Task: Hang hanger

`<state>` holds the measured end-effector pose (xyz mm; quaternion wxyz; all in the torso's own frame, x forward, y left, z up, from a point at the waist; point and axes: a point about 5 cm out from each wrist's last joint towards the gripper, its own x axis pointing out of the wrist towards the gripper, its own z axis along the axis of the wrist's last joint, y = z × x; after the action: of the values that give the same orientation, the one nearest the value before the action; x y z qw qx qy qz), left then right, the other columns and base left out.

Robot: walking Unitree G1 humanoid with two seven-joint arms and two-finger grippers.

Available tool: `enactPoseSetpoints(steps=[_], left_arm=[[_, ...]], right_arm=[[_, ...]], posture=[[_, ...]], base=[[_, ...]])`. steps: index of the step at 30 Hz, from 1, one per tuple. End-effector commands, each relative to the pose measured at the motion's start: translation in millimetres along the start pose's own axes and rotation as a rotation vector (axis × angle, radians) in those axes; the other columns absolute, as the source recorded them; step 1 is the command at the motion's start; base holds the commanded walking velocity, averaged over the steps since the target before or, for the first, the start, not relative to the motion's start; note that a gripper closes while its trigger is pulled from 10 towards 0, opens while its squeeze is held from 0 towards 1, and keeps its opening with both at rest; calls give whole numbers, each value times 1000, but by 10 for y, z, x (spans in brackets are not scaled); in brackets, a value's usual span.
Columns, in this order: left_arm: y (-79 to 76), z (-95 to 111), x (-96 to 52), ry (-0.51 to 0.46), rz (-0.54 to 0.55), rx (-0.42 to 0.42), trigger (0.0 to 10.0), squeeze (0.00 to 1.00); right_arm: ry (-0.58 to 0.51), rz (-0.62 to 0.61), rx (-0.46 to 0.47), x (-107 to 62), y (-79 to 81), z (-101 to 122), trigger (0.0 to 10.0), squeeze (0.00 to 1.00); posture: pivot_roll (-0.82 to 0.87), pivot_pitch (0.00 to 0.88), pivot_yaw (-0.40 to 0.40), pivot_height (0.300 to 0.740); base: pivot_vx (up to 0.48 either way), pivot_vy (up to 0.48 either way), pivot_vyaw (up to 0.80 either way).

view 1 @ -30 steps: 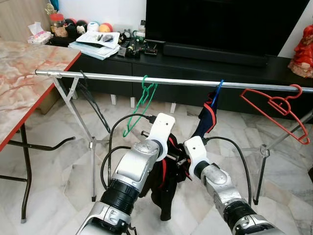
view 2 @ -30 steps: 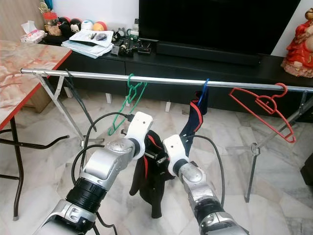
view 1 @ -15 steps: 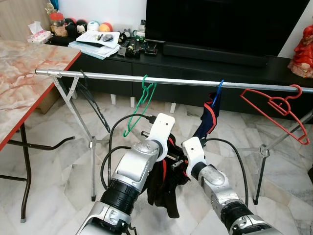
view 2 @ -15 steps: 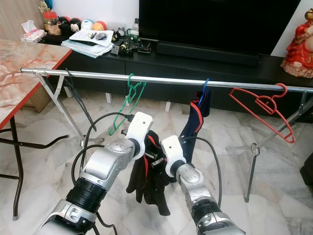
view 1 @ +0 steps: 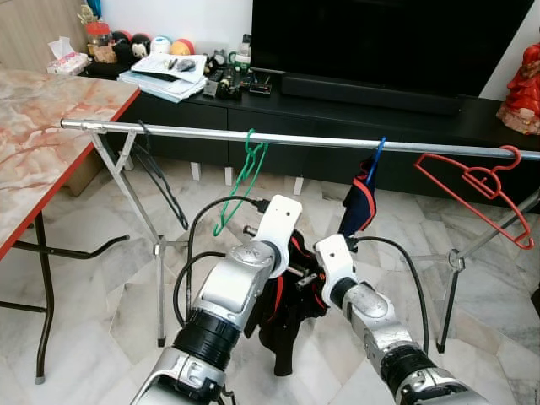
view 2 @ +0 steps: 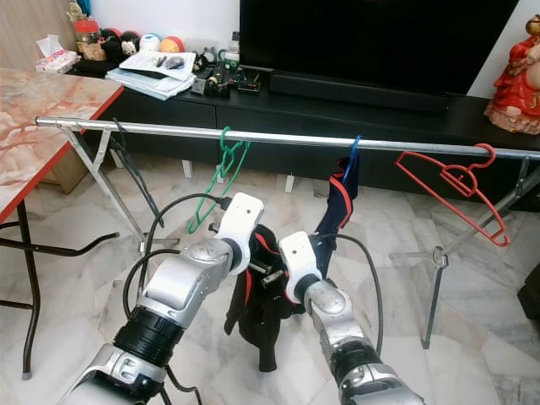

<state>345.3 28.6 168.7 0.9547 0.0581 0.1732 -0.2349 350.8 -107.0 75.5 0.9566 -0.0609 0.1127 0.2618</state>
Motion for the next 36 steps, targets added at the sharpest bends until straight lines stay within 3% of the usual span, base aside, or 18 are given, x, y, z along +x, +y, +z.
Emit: enactPoseSetpoints(steps=[1,9,17,19,20,28,36], left_arm=[[-40,47,-28,-18,-16,9,10000,0],[-32,47,-31,-21,-11,17,10000,0],[-14,50,-34,-27,-8,77,10000,0],[-16,54,-35,-33,-13,87,10000,39],[-24,57,-39,-39,-26,109,10000,1000],[-3,38,-54,-35,-29,113,10000,1000],[40,-54,-77,-8,-37,160,10000,1000]], right_arm=[[25,-10,18,-13,-22,-43,0,0],[31,-8,22,-20,-28,-55,0,0],[35,-9,25,-23,-30,-64,0,0],[35,-12,23,-25,-34,-65,0,0],[35,-17,24,-28,-41,-67,0,0],[56,-23,17,-44,-74,-88,0,0],[143,-31,-5,-88,-108,-208,0,0]], posture=[[67,100,-98,721],[68,105,-98,721],[67,106,-97,721],[68,106,-97,721],[68,106,-97,721],[69,108,-98,721],[66,109,-98,721]], base=[[0,0,0],[0,0,0],[0,0,0],[0,0,0],[0,0,0],[0,0,0],[0,0,0]])
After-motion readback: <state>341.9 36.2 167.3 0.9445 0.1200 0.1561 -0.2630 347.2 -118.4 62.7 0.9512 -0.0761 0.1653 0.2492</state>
